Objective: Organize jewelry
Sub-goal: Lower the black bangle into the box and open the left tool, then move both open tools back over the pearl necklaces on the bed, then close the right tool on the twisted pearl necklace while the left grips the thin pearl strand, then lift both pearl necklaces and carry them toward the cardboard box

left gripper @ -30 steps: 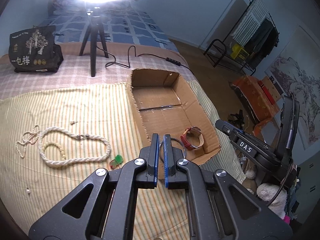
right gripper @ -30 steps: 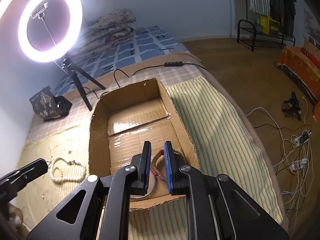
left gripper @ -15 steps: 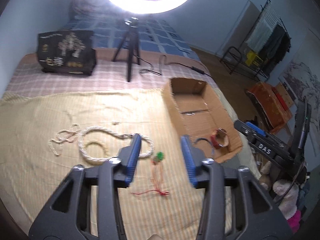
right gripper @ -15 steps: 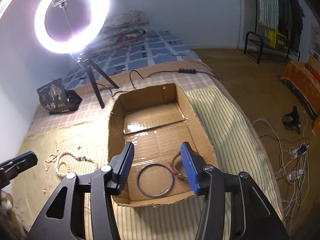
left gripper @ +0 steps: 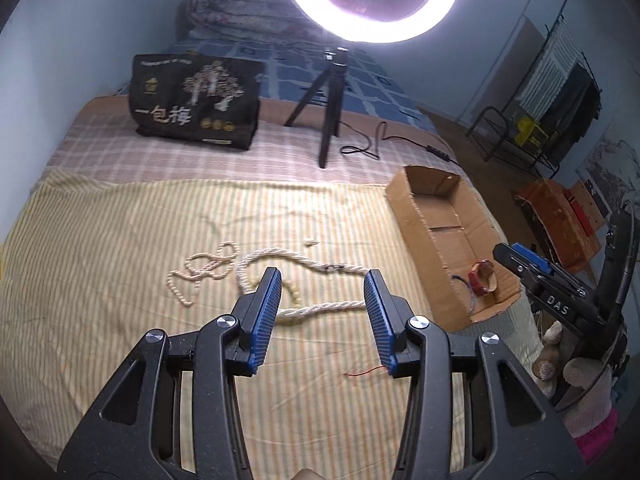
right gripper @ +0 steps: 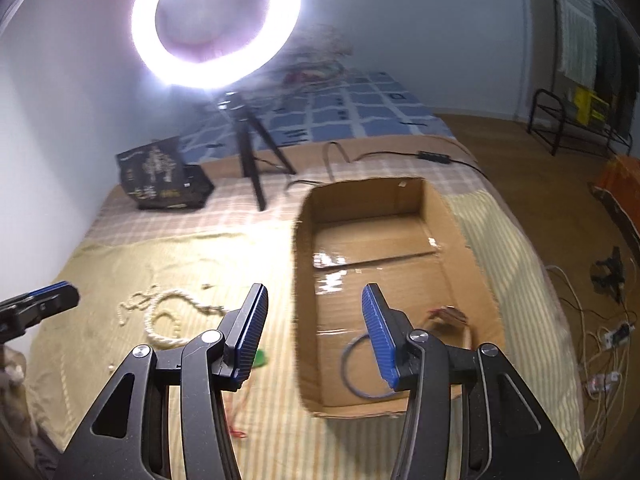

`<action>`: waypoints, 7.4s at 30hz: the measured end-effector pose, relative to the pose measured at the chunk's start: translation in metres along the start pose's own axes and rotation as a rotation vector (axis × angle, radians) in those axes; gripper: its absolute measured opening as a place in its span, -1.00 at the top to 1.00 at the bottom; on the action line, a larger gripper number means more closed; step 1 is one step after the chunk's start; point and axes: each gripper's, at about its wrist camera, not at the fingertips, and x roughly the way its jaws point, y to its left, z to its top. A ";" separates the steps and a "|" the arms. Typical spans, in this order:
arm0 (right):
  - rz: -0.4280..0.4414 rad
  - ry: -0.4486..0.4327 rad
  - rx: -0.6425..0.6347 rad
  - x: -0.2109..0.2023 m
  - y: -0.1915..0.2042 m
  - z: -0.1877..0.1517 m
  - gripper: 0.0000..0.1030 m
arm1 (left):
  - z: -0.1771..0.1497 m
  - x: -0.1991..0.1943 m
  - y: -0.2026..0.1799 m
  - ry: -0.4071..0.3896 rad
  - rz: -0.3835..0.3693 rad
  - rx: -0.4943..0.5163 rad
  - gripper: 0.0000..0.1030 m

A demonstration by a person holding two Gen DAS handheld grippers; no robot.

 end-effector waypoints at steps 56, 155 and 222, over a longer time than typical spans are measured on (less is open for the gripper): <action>0.166 0.347 -0.036 0.116 0.076 -0.028 0.16 | -0.012 0.063 0.126 0.151 0.080 -0.182 0.31; 0.233 0.170 -0.040 0.090 0.088 0.007 0.87 | 0.025 0.061 0.106 0.014 -0.001 -0.157 0.90; 0.012 -0.123 0.068 -0.070 -0.056 0.080 0.88 | 0.044 0.034 -0.162 -0.028 -0.295 0.097 0.90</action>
